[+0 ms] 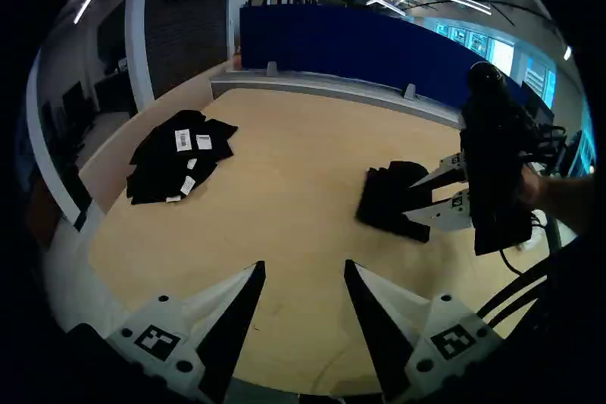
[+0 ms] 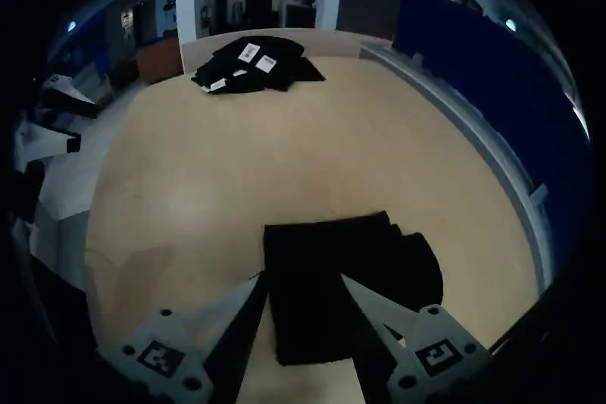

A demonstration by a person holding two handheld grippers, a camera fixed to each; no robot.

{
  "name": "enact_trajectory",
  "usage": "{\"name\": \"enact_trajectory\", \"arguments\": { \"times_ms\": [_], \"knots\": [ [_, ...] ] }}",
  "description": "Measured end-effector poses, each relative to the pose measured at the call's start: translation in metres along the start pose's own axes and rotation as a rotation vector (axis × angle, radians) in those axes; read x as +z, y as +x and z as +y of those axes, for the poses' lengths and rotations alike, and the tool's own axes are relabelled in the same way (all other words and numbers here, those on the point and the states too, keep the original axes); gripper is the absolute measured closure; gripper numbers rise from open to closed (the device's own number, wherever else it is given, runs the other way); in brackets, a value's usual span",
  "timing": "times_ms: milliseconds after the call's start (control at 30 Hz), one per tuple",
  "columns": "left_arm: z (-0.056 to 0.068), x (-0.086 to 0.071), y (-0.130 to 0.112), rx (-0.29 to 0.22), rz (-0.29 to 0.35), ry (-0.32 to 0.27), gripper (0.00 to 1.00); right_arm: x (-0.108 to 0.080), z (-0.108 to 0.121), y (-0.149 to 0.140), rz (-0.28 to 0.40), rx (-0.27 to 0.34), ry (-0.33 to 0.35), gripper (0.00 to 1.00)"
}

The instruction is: Fold towel

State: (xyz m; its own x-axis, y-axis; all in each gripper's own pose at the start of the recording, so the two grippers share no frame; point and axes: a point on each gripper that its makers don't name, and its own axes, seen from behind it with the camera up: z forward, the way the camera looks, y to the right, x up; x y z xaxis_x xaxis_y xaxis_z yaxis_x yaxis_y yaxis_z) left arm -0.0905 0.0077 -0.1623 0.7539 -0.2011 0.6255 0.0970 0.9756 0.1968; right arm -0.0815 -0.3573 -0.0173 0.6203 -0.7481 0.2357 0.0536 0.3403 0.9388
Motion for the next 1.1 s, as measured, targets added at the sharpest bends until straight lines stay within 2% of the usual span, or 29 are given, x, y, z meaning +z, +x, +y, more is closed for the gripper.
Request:
{"name": "enact_trajectory", "arguments": {
  "times_ms": [500, 800, 1100],
  "knots": [
    [0.01, 0.006, 0.001, 0.026, -0.002, -0.027, 0.24, -0.032, -0.006, -0.068, -0.05, 0.171, -0.082, 0.37],
    [0.015, 0.007, 0.004, 0.036, 0.0, -0.04, 0.23, -0.033, -0.012, -0.079, -0.064, 0.198, -0.095, 0.37],
    [0.015, 0.007, -0.001, 0.027, -0.003, -0.041, 0.23, -0.027, -0.019, -0.089, -0.085, 0.21, -0.103, 0.37]
  ]
}}
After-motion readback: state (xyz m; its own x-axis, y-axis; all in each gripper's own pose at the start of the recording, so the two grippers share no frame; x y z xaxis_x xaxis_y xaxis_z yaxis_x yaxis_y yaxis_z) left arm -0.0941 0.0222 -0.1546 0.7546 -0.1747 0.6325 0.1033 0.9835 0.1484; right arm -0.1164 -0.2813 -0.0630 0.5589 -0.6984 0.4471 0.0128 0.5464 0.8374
